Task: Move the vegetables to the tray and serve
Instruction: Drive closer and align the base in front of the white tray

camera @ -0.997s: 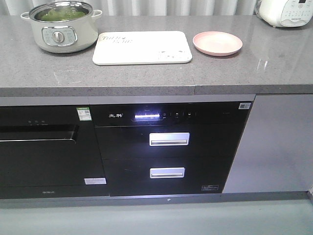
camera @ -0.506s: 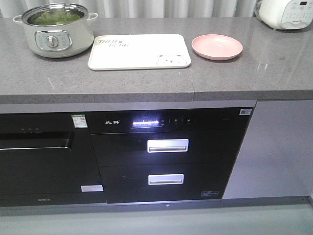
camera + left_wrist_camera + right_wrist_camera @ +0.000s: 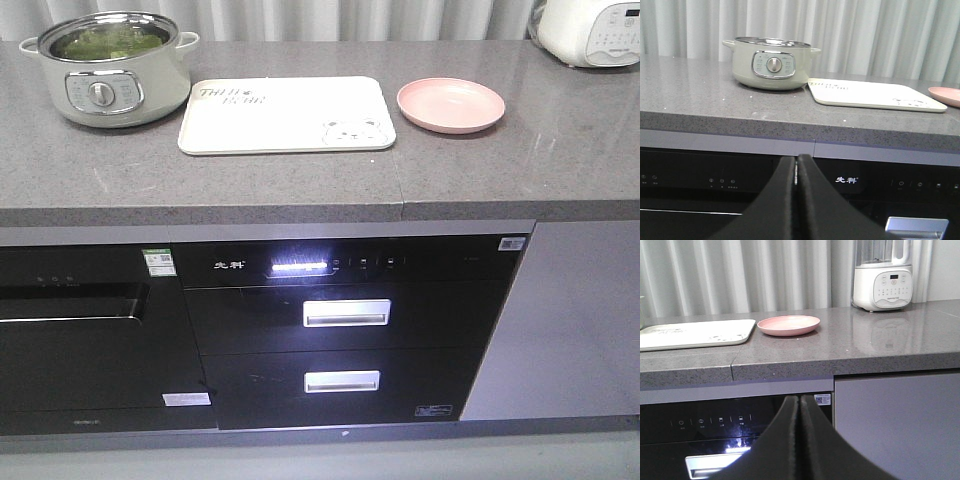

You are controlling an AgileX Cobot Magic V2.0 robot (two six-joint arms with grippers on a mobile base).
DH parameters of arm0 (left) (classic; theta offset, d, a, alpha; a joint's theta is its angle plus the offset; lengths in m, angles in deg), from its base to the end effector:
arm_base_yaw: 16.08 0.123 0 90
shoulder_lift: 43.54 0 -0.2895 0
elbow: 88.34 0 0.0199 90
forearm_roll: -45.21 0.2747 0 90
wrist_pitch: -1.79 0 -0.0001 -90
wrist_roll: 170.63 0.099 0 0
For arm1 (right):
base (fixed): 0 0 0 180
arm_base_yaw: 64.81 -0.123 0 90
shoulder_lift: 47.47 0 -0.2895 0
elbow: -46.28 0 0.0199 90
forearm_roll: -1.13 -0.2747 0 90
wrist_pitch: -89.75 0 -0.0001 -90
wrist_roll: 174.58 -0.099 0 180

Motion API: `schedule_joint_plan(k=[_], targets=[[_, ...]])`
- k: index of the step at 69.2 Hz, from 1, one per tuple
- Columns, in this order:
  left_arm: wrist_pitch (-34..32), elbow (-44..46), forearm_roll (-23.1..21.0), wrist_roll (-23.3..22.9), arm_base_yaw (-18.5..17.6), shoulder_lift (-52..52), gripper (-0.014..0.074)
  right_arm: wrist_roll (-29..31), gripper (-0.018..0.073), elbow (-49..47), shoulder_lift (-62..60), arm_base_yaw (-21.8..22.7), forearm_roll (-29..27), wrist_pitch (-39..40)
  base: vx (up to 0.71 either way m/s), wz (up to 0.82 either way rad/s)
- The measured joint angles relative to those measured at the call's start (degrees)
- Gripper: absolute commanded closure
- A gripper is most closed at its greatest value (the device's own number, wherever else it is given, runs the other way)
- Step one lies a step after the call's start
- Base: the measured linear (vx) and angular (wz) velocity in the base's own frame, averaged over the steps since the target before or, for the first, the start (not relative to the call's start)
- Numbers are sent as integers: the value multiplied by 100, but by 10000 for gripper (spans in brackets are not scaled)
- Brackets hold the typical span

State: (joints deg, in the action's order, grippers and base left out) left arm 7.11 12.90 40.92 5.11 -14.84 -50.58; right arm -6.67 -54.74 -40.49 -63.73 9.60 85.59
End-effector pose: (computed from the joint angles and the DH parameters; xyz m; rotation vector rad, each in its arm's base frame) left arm 0.0842 0.0011 0.1964 -0.1301 1.5857 -0.1047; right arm 0.0842 -0.0027 0.1972 0.0731 1.5705 0.0267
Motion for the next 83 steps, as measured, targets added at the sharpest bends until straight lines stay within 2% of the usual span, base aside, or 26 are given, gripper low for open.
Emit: schedule_joint_plan(k=[83], targets=[[0, 0, 0, 0, 0, 0, 603, 0, 560, 0, 0, 0, 0, 0, 7, 1]])
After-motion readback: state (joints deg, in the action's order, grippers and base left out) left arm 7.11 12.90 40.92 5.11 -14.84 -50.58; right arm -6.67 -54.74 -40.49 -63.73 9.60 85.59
